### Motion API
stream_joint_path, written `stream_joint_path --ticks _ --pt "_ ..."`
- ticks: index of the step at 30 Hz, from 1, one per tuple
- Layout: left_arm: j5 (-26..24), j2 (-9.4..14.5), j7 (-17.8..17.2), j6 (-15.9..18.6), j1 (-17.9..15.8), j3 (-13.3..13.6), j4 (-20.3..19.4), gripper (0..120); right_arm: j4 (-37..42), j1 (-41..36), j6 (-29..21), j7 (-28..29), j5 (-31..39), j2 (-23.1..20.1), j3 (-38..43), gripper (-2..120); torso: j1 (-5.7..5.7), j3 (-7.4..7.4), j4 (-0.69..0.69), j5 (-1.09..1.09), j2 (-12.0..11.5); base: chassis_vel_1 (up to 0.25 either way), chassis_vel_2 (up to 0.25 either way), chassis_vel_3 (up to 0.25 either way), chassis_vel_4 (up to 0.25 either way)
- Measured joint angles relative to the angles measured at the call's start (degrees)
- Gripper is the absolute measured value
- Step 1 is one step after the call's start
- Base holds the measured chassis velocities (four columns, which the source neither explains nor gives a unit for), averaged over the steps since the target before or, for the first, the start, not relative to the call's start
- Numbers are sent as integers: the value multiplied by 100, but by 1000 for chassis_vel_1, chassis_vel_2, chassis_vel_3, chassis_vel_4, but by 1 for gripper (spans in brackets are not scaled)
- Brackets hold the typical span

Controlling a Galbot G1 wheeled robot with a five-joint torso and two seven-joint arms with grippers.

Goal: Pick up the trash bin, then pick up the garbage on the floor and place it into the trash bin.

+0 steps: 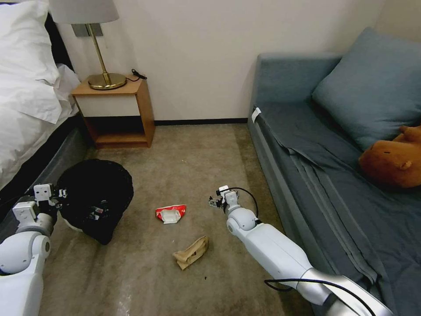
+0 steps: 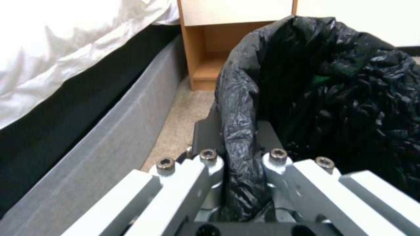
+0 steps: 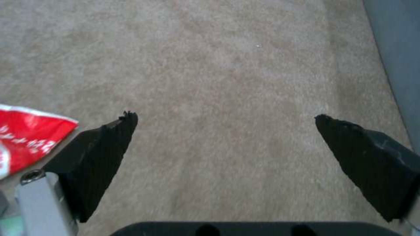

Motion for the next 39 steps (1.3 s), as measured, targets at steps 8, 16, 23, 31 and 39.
stream_joint_path --ticks 8,16,23,31,39 --pt "-3 7 9 -11 39 -27 3 5 -16 -1 5 -6 -12 2 -35 100 0 0 2 0 0 -105 113 95 -114" --pt "-4 -4 20 -19 66 -29 6 5 2 -28 -21 -25 -47 14 -77 100 0 0 1 0 0 -113 104 111 -100" --pt "-2 -32 33 -37 118 -35 5 5 51 -62 -24 -184 -182 -8 -140 100 0 0 1 0 0 -97 89 89 -86" --pt "24 -55 37 -55 171 -41 0 5 82 -69 28 -314 -413 -52 -298 100 0 0 1 0 0 -16 19 13 -18" --pt "130 -110 62 -87 204 -60 36 5 201 -31 350 -1475 -1866 -244 -804 100 0 0 1 -1 0 0 0 0 0"
